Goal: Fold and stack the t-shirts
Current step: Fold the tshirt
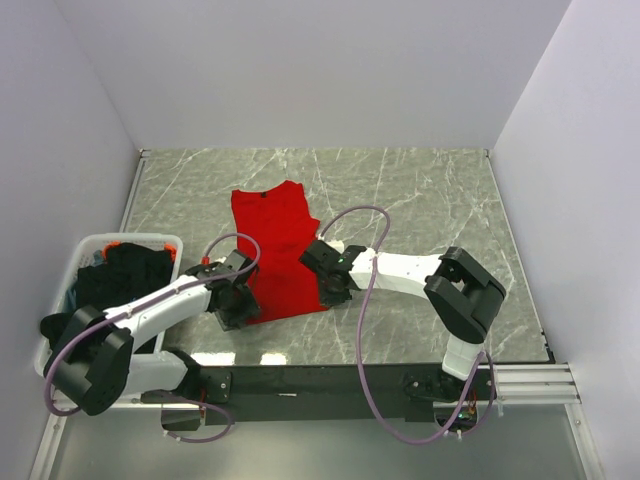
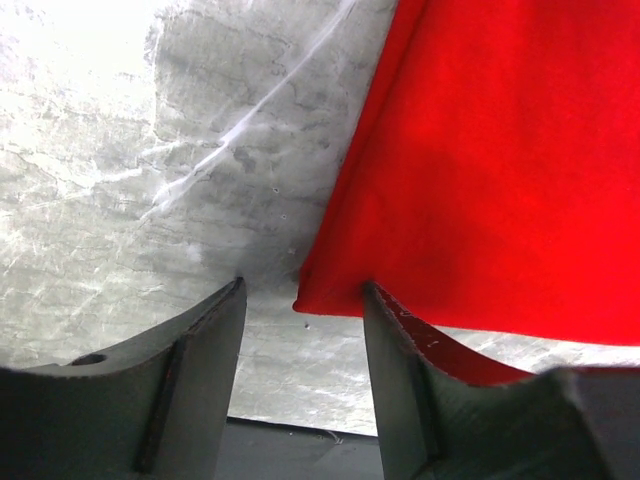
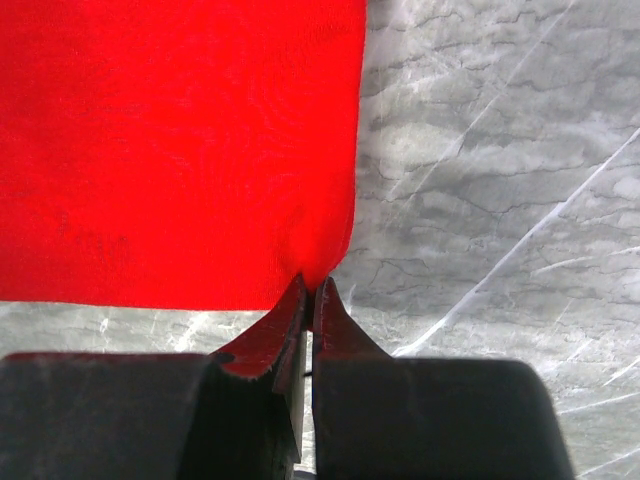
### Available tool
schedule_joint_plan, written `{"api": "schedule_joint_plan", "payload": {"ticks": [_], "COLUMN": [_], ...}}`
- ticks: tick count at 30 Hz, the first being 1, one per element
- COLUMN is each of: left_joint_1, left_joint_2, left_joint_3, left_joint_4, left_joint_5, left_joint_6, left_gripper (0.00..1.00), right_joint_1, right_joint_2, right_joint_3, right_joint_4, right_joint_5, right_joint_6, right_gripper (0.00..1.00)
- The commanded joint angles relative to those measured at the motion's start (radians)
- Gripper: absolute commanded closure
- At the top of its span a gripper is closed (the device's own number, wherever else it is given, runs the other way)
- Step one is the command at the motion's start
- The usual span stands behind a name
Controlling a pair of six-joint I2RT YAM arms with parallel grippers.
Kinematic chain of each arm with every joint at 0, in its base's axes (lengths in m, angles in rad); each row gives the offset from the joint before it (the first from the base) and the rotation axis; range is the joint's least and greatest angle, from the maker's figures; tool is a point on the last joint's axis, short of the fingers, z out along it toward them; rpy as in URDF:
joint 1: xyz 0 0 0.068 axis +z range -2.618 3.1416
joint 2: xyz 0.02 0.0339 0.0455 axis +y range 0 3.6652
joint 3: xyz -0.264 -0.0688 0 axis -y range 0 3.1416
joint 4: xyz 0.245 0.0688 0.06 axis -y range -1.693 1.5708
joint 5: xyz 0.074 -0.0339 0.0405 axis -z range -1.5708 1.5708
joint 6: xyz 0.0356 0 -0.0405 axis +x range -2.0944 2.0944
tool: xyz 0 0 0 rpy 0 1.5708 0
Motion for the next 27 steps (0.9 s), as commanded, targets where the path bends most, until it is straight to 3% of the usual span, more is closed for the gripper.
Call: {"api": "schedule_joint_plan", "payload": {"ticks": [1, 5, 12, 16, 21, 27], "left_joint_1": [-0.01, -0.016, -0.027, -0.033, -0.044, -0.103], "left_joint_2": [0.036, 0.062, 0.116, 0.133, 0.154, 0.116], "left_joint_3": [0.001, -0.001, -0.016, -0.019, -0.021, 0.03], "left_joint_4": [0.007, 0.012, 0.012, 0.019, 0.018, -0.114], "left_joint_5": [0.008, 0.011, 0.032, 0.049, 0.057, 0.063], "left_joint_6": [0.009, 0.007, -0.008, -0.019, -0.019, -0.016], "left_gripper": [0.46, 0.49, 0.7, 0.76, 0.99, 0.99], "right_joint_1": [0.012, 0.013, 0.012, 0.012, 0.009, 0.01], "right_joint_2": [0.053, 0.049, 0.032, 0.032, 0.03, -0.092], "right_joint_3": [-0.035, -0.037, -0.032, -0.032, -0.038, -0.176], "right_joint_4": [-0.081, -0.08, -0.081, -0.08, -0.078, -0.106], "right_joint_5": [-0.003, -0.003, -0.001, 0.0, -0.012, -0.121], "right_joint_6": [-0.01, -0.013, -0.02, -0.02, -0.027, -0.043], "right_gripper": [1.0, 1.0, 1.0, 1.0, 1.0, 1.0]}}
